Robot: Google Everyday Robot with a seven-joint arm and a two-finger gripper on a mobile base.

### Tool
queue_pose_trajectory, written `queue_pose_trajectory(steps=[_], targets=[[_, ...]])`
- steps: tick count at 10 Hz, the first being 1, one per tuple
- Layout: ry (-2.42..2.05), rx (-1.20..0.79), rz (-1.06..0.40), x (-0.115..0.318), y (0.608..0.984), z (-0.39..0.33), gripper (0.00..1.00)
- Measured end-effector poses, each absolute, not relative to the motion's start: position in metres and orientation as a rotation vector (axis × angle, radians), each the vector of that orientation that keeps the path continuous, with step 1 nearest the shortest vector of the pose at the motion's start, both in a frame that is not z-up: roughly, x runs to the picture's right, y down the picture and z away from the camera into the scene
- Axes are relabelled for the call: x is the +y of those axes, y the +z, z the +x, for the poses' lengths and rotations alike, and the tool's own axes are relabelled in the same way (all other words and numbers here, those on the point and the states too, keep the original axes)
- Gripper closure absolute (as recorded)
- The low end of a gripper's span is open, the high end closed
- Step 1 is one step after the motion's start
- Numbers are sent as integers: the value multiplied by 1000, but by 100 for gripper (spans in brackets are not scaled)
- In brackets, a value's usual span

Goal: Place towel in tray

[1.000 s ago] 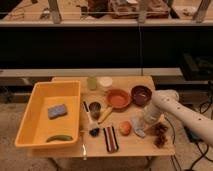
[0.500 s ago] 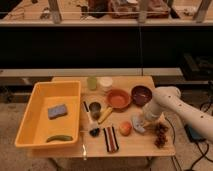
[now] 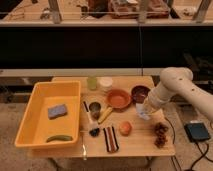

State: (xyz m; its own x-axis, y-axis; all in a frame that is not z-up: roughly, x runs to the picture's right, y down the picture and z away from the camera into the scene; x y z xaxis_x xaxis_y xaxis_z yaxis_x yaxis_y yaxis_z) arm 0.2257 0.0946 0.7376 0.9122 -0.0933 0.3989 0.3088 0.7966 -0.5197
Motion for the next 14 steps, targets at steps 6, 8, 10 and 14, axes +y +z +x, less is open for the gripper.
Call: queue_pose_trajectory(steps=[6, 8, 10, 14], targets=[[-182, -504, -471, 0, 666, 185, 100], [-203, -607, -431, -12, 668, 131, 100], [-223, -685, -416, -17, 670, 86, 100], [-304, -823, -394, -21, 668, -22, 100]])
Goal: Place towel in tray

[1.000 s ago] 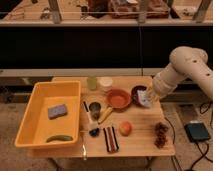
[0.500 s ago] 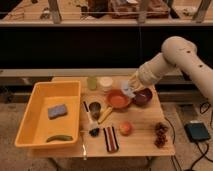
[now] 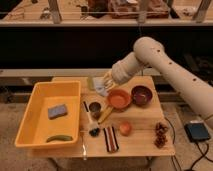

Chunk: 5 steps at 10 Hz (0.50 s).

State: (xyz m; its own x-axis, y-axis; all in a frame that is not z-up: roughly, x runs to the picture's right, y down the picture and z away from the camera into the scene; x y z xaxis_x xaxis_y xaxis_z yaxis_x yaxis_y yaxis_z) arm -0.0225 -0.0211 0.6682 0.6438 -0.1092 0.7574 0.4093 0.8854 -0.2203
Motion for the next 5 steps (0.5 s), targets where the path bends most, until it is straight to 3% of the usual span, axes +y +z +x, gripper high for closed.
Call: queue_pose_trajectory(steps=[5], targets=[[-379, -899, -358, -15, 689, -146, 100]])
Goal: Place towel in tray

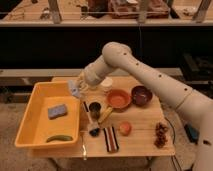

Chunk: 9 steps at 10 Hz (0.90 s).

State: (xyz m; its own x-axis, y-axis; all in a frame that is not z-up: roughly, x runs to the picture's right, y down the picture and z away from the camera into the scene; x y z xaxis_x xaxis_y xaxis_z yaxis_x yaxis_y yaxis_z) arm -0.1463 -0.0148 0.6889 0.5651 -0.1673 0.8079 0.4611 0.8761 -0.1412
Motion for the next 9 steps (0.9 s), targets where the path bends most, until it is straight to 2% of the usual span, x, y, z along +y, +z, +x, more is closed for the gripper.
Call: queue_pose_trajectory(steps=[4, 6, 7, 9], targets=[[-465, -903, -330, 3, 725, -235, 100], [-494, -865, -352, 23, 768, -258, 99], [-502, -847, -372, 31, 787, -262, 93], [-501, -817, -404, 40, 817, -253, 70]])
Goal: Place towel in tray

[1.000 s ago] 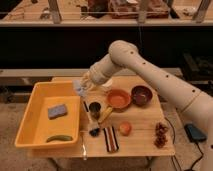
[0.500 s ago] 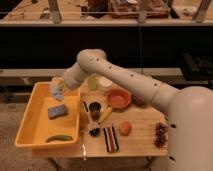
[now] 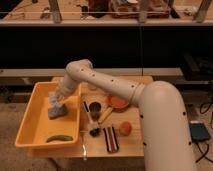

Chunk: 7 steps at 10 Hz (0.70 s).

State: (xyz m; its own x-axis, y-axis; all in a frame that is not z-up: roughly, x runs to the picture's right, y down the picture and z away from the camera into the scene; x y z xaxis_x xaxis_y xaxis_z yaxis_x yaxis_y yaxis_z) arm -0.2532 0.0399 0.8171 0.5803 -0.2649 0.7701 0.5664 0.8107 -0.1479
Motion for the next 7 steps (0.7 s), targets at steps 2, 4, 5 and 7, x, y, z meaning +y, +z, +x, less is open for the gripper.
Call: queue_pose_trajectory(steps=[2, 4, 5, 7], targets=[[-500, -808, -415, 38, 825, -241, 53], [-508, -813, -428, 35, 819, -238, 30], [-511, -814, -432, 35, 818, -237, 24], [-518, -820, -441, 37, 817, -236, 20]])
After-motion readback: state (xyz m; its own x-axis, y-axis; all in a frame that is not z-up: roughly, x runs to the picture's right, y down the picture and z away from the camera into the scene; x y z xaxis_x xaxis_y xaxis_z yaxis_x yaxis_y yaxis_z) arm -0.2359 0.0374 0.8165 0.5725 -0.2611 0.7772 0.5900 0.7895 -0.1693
